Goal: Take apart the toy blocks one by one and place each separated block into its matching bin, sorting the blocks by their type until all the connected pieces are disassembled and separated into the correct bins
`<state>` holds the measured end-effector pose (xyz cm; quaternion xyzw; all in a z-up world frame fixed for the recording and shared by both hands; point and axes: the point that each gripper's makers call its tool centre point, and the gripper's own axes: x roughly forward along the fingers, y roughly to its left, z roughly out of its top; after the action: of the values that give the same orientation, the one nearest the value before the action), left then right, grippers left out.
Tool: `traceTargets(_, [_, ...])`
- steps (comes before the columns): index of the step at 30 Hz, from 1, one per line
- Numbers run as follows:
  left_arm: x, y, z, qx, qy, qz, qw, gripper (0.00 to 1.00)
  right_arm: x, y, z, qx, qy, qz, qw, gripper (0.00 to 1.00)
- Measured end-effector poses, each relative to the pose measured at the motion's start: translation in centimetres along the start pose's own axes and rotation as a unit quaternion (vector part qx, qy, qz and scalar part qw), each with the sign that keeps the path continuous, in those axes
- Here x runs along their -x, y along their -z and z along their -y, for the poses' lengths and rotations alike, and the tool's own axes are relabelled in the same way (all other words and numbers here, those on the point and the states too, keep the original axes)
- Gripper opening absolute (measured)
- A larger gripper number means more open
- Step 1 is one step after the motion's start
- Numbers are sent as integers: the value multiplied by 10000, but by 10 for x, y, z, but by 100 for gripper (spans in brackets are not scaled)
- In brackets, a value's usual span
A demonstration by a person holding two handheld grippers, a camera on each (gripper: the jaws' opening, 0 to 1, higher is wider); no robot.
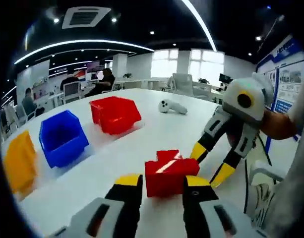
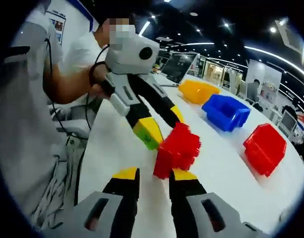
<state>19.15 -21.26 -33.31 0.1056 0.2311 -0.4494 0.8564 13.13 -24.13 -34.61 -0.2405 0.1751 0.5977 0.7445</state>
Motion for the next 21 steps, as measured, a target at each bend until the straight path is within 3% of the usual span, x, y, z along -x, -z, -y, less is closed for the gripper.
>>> traceTargets(1, [1,3,-3,-148,54,-136,9998,33,0,1,-7,-69,-194,29,9998,24])
traceTargets(3, [6,6,-5,-358,182,-298,9987,36,2,4,-5,-81,-205,52,9997,24])
traceTargets(6, [14,1,2,-216,486,-175,9984,35,7,8,25,-372,448,66,9983,25])
traceTargets(9, [16,-10,14,-31,671,114,9977,35,8,-2,41,-761,732,466,9933,25])
traceTargets(10, [13,-12,15,5,628,156,9979,35,12,2,63,-758,754,560,9927,25])
traceTargets(12, [4,-14,14,-35,438,202,9988,35,10,-6,76,-699,874,740,9910,25])
traceTargets(15, [-6,-16,-2,-7,-74,213,9997,35,6,-17,84,-1037,1090,1032,9832,27])
traceTargets(18, [-10,-22,-1,336,22,387,9987,32,1,-18,83,-1083,1050,1085,9826,26])
traceTargets(20, [-13,-19,-1,400,67,284,9988,28,-4,-18,88,-751,1153,1049,9849,24])
traceTargets(21, [-14,-18,-2,428,67,280,9987,28,-6,-19,89,-780,1162,1059,9845,24])
